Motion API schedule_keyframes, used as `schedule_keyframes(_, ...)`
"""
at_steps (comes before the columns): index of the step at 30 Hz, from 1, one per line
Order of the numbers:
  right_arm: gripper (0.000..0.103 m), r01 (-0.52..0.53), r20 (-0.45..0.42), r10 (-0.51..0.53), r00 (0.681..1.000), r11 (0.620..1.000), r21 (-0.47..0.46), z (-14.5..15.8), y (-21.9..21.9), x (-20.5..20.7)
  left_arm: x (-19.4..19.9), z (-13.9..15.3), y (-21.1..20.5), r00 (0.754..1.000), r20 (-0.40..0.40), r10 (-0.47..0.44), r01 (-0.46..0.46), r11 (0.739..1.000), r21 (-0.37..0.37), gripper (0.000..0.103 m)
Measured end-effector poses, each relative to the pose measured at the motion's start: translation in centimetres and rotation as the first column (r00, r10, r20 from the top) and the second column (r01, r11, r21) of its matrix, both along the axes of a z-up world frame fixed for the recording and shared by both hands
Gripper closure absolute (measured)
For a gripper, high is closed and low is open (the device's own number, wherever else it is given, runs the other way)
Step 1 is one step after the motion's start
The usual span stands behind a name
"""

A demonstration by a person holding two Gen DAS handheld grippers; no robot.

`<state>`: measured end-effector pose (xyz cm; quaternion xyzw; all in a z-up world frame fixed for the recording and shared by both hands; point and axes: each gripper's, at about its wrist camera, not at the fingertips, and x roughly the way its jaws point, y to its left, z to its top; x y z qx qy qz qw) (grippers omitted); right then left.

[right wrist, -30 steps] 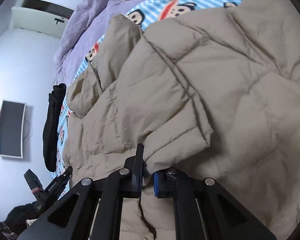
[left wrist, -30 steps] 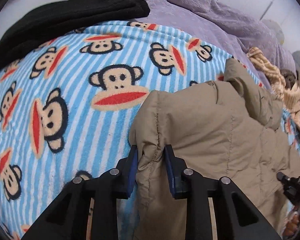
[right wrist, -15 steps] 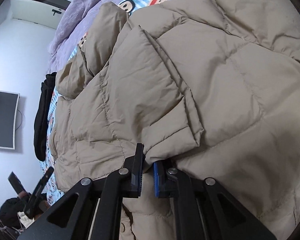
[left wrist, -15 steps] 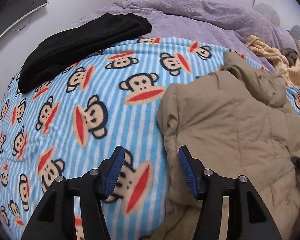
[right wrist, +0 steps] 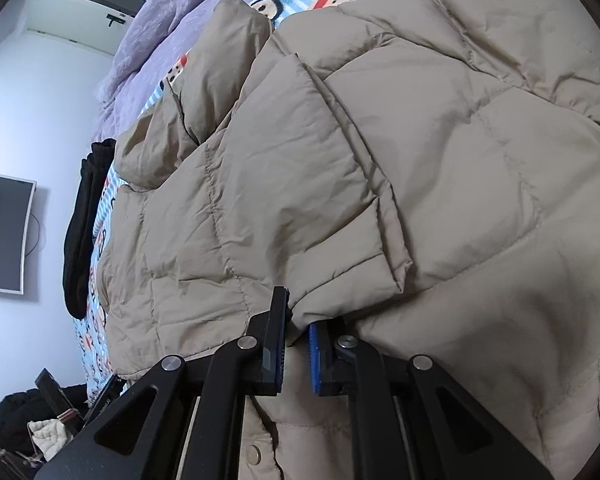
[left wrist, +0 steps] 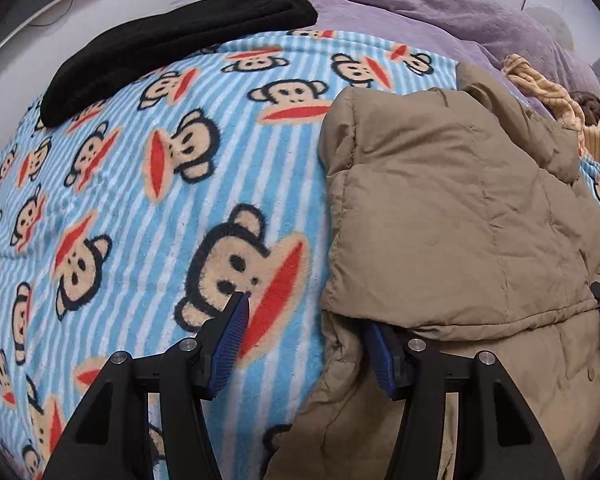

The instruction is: Fold large clothes

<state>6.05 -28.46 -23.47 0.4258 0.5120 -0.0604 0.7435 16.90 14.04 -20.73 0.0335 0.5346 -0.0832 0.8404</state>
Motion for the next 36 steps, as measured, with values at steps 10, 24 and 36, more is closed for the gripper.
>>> schedule_keyframes(10, 0.087, -0.031, -0.006, 0.031, 1.0, 0.999, 0.022, -0.2, -0.3, -0.2, -1.1, 1.4, 2.0, 1.0, 0.017, -0.012, 0.011, 0.998, 0.067, 0.041)
schedule_keyframes(24, 0.072, -0.076, 0.049, 0.088, 0.995, 0.976, -0.202, 4.4, -0.6, -0.2, 2.2, 1.1, -3.1, 0.999, 0.018, -0.035, 0.034, 0.999, 0.037, 0.041)
schedule_keyframes(36, 0.079, -0.01, -0.023, 0.007, 1.0, 0.992, -0.129, 2.5, -5.0, -4.2, 1.3, 2.7, -4.7, 0.999, 0.005, -0.043, 0.042, 0.994, 0.104, 0.022)
